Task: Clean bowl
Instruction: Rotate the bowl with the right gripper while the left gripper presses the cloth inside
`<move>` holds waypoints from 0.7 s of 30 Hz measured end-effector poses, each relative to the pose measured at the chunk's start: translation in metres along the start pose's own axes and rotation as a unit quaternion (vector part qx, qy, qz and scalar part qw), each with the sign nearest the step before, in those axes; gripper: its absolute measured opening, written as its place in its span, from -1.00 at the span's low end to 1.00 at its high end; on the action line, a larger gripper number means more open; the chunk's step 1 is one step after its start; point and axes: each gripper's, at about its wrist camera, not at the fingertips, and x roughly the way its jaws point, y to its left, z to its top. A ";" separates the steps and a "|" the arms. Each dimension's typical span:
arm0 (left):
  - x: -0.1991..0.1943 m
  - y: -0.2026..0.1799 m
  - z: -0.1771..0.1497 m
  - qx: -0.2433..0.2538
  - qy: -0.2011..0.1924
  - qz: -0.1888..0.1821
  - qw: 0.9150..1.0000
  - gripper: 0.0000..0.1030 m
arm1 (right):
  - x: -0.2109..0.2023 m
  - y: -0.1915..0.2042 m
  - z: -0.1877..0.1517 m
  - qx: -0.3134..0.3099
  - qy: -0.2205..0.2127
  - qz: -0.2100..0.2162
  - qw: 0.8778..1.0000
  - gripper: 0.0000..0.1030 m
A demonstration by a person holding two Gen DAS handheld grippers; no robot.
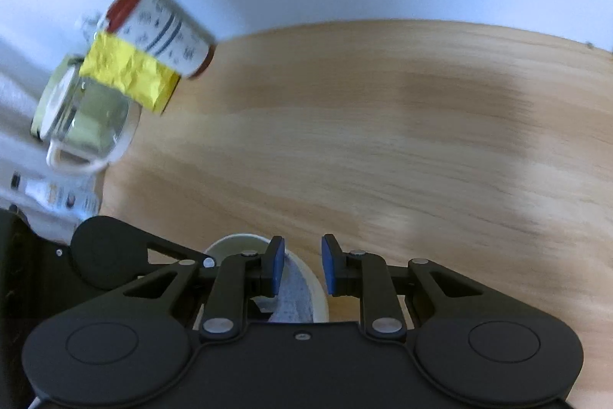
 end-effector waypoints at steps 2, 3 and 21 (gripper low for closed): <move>0.002 0.004 0.000 -0.009 0.002 -0.004 1.000 -0.65 | 0.004 0.003 0.004 -0.021 0.019 0.000 1.000 -0.49; 0.002 0.005 0.000 -0.011 0.003 -0.005 1.000 -0.65 | 0.006 0.004 0.004 -0.028 0.026 -0.002 0.999 -0.48; 0.002 0.016 -0.001 -0.037 0.038 0.022 0.998 -0.64 | -0.003 -0.009 -0.014 -0.001 0.039 -0.016 0.999 -0.79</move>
